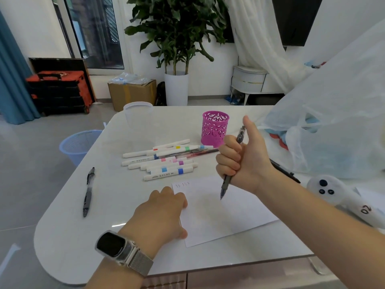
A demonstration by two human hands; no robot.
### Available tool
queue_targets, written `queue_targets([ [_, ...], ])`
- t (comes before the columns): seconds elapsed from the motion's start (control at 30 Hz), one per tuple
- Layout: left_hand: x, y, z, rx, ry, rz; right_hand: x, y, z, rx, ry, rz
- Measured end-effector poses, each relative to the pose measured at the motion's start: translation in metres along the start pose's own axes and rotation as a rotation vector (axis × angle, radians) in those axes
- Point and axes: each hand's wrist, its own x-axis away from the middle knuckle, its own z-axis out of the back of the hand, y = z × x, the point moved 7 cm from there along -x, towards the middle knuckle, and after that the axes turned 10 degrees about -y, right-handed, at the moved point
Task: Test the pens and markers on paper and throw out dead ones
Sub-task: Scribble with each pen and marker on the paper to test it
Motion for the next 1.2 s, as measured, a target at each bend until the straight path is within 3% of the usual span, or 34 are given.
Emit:
queue_targets([
  [0.17,-0.001,0.0,0.001,-0.01,0.0,-0.005,-0.001,-0.002,0.004,0.031,0.085,0.064],
  [0.5,-0.002,0.0,0.001,-0.006,0.004,-0.01,-0.006,-0.01,0.013,0.172,0.037,0.035],
  [0.57,-0.002,0.0,0.001,-0.006,0.009,-0.012,-0.008,-0.024,0.019,0.354,0.073,0.08],
  [0.7,-0.002,0.001,0.001,-0.006,0.009,-0.017,-0.005,-0.061,0.046,1.533,0.342,0.129],
  [0.77,-0.001,0.001,0.001,-0.006,0.007,-0.017,-0.001,-0.066,0.056,1.835,0.419,0.126],
  [1.2,-0.003,-0.001,0.0,-0.003,0.005,-0.001,0.001,-0.063,0.103,1.981,0.522,-0.021],
])
